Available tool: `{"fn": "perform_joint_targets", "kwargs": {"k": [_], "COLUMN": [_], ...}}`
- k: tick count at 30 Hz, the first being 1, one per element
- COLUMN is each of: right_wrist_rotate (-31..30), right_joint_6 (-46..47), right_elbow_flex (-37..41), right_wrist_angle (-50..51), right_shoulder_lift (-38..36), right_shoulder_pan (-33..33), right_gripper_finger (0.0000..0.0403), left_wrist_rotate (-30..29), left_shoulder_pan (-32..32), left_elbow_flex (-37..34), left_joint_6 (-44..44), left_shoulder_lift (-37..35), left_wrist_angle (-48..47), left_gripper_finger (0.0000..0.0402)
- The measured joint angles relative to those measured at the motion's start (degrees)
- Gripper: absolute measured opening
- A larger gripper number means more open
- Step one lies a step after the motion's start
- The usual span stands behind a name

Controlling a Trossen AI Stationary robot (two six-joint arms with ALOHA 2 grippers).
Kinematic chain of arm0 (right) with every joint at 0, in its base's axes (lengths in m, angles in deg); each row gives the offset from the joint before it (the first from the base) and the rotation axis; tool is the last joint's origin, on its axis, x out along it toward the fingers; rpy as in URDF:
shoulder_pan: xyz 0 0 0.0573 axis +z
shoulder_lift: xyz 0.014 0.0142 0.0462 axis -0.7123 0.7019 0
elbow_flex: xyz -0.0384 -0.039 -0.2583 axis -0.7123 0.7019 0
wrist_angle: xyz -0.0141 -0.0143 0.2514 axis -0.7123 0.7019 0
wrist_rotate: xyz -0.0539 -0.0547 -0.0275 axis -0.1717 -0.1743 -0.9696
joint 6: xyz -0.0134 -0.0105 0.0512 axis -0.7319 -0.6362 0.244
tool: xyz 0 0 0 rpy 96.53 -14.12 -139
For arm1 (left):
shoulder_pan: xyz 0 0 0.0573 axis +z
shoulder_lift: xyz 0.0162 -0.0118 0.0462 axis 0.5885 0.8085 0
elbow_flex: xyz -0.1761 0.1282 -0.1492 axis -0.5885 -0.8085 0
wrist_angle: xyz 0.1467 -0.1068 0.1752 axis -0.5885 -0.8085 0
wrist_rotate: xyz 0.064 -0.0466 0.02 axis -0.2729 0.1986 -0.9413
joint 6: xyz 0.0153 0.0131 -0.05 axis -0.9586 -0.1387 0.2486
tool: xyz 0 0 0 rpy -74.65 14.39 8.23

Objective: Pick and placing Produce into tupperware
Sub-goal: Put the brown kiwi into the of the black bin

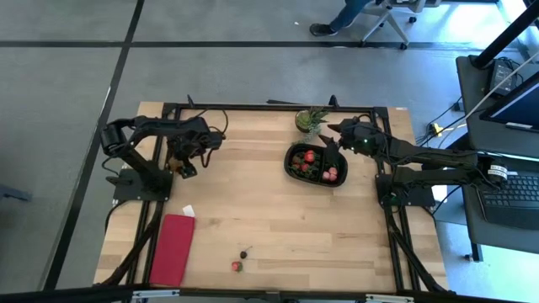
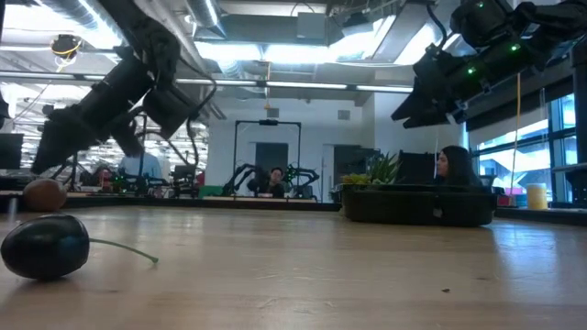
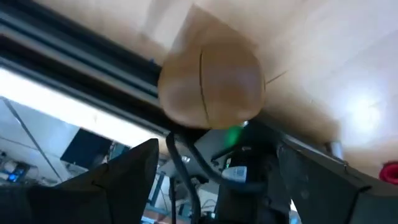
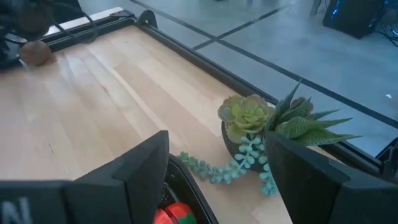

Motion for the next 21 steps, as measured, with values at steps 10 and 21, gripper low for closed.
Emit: {"fn": "perform_joint_targets", "kwargs": {"k": [10, 21], "right_wrist_rotate": [0.02, 0.00], "right_joint_6": [0.02, -0.14], "right_elbow_flex": [0.00, 0.00], "right_wrist_angle": [-2.22, -1.98], "right_shoulder_lift": [0.00, 0.00], "right_shoulder_pan": [0.02, 0.02], "right_gripper_finger": [0.0268, 0.0268], "left_wrist_rotate": [-0.11, -0.33], "left_shoulder_pan": [-0.01, 1.11], "left_elbow_flex": [-0.11, -0.17], "left_joint_6": [4.45, 9.19], "left_shoulder_lift": [1.56, 9.74], "left_wrist_angle": [7.05, 7.65], "left_gripper_finger": [0.0318, 0.0318]}}
